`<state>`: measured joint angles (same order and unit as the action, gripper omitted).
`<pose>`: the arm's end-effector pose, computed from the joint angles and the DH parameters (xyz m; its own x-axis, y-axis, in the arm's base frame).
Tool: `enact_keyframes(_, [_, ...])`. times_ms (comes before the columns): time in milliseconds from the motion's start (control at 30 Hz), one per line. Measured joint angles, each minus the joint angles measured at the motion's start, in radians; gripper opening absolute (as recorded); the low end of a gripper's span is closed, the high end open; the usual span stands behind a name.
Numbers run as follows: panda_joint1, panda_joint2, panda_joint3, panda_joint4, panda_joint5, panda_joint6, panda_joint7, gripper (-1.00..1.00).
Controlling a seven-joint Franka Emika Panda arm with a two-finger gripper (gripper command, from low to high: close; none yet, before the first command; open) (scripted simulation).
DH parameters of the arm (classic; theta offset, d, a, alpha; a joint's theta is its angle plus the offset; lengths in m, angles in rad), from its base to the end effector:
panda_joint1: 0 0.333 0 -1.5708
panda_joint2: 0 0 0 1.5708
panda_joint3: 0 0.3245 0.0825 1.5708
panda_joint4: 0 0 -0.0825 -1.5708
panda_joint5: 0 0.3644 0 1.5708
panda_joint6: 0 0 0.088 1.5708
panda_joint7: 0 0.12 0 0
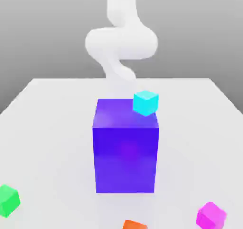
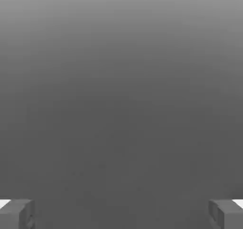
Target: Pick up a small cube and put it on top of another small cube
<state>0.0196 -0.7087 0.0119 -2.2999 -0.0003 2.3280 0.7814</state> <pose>0.3630 0.0131 0.6783 0.5457 -0.6851 0.4826 -0.5010 -0.7284 -0.4675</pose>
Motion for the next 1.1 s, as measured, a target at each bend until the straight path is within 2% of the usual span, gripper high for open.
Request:
enact_keyframes(667, [0.157, 0.732, 0.123, 0.001, -0.053, 0.224, -0.113, 0.00])
enact_keyframes(933, [0.219, 1.024, 0.149, 0.002, -0.113, 0.311, -0.130, 0.00])
enact_keyframes(1100, [0.261, 1.206, 0.114, 0.033, -0.159, 0.430, -0.105, 0.00])
